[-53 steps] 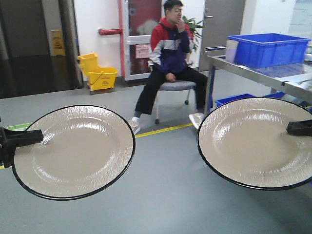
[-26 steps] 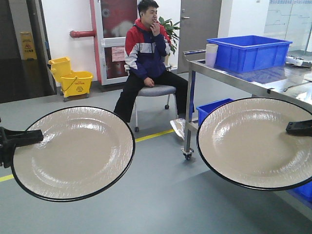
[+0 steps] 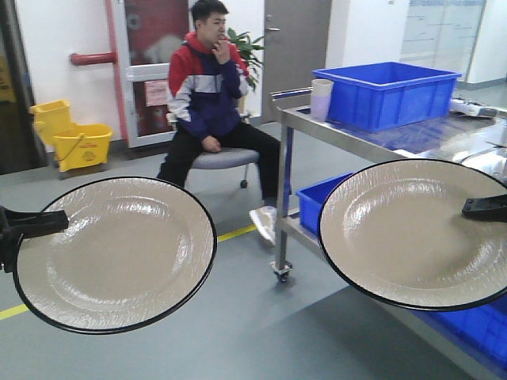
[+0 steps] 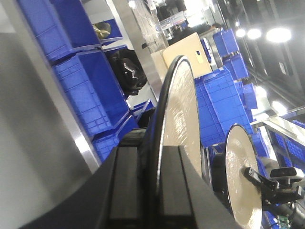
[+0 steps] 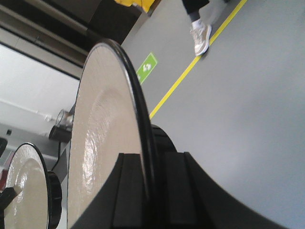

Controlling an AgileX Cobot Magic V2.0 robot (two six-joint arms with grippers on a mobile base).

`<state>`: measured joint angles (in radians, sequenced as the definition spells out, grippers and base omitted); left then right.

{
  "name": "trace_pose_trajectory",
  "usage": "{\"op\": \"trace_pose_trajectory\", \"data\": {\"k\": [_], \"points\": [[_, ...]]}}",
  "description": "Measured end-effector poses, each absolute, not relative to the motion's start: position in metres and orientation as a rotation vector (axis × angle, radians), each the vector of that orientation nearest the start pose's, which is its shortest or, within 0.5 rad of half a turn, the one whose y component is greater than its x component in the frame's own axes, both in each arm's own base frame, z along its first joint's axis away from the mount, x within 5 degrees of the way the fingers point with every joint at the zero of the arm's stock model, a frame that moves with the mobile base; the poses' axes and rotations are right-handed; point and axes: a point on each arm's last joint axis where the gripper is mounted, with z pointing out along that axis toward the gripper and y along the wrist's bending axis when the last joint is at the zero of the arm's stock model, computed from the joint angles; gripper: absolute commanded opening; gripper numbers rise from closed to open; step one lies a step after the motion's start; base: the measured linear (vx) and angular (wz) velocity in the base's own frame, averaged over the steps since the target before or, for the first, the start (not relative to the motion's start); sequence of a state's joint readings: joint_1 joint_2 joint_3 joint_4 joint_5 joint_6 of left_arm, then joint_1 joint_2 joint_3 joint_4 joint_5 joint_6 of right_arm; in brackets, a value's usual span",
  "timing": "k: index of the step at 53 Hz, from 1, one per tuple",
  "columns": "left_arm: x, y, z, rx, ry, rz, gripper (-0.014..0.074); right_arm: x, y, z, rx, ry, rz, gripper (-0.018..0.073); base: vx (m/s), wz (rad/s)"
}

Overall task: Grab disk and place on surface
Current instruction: 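Carry both held plates while driving to the steel table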

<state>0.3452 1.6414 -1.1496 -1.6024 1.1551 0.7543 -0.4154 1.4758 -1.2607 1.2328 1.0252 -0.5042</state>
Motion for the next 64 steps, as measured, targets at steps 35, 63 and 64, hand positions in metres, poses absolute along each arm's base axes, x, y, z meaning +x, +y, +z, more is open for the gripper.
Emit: {"op": "trace_pose_trajectory", "data": {"k": [35, 63, 64], "points": [[0.3409, 0.0341, 0.3115, -0.361, 1.918, -1.451, -0.0002, 0.3102, -0.0566, 0.366, 0.395, 2.044, 1.049, -0.0009, 0.48, -0.42], [0.3409, 0.0341, 0.3115, -0.361, 1.918, -1.451, -0.0002, 0.3102, -0.0566, 0.366, 0.394, 2.045, 1.05, -0.0009, 0.44, -0.36], [0.341, 0.0342, 0.3114, -0.361, 1.918, -1.45, -0.0002, 0.3102, -0.0566, 0.366, 0.394, 2.045, 1.05, -0.0009, 0.39, -0.43]]}}
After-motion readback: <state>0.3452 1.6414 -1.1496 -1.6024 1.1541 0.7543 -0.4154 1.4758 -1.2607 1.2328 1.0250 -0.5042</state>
